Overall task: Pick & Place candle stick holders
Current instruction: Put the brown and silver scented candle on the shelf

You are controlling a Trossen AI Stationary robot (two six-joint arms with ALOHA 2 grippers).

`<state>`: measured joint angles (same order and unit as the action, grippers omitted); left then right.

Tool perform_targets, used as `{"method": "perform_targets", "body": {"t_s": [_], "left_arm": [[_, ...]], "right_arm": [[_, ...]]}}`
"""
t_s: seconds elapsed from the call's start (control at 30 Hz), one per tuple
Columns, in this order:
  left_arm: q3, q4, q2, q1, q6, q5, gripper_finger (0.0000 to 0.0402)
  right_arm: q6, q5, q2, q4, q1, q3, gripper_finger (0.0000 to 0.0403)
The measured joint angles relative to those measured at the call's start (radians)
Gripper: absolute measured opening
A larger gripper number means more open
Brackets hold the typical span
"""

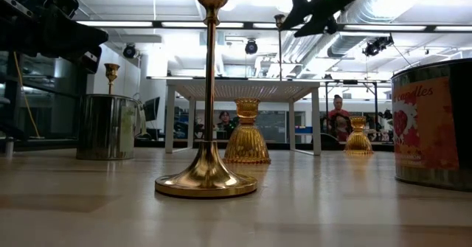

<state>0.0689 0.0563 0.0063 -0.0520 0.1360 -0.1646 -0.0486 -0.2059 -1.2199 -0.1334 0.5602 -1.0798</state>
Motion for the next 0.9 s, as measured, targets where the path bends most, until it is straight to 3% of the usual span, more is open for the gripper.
{"method": "perform_targets", "body": {"t_s": [0.23,0.63,0.9], "left_arm": [[0.0,0.0,0.0,0.0,0.0,0.0,0.0],[0.0,0.0,0.0,0.0,0.0,0.0,0.0],[0.0,0.0,0.0,0.0,0.0,0.0,0.0]], "right_arm": [[-0.036,-0.001,0.13,-0.28,-0.093,0.0,0.0305],[-0.585,-0.047,0.288,-0.914,-0.263,0.0,0.0305],[-0.854,-0.051,0.33,-1.213,-0.47,0.0,0.0305]]}}
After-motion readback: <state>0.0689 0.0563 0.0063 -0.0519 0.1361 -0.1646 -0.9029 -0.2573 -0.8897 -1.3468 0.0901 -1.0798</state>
